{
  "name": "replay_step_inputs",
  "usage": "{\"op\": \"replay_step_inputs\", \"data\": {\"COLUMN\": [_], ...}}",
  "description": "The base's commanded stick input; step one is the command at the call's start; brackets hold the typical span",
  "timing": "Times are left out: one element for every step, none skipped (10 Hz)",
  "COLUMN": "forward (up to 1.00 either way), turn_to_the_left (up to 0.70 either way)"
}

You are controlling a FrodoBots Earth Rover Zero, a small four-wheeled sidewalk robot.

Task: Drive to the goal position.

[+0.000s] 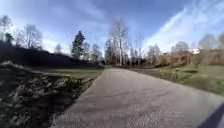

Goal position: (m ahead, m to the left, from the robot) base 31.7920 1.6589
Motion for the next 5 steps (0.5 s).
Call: {"op": "replay_step_inputs", "data": {"forward": [1.00,1.00,1.00,1.00,1.00], "turn_to_the_left": [0.00,0.00,0.00,0.00,0.00]}}
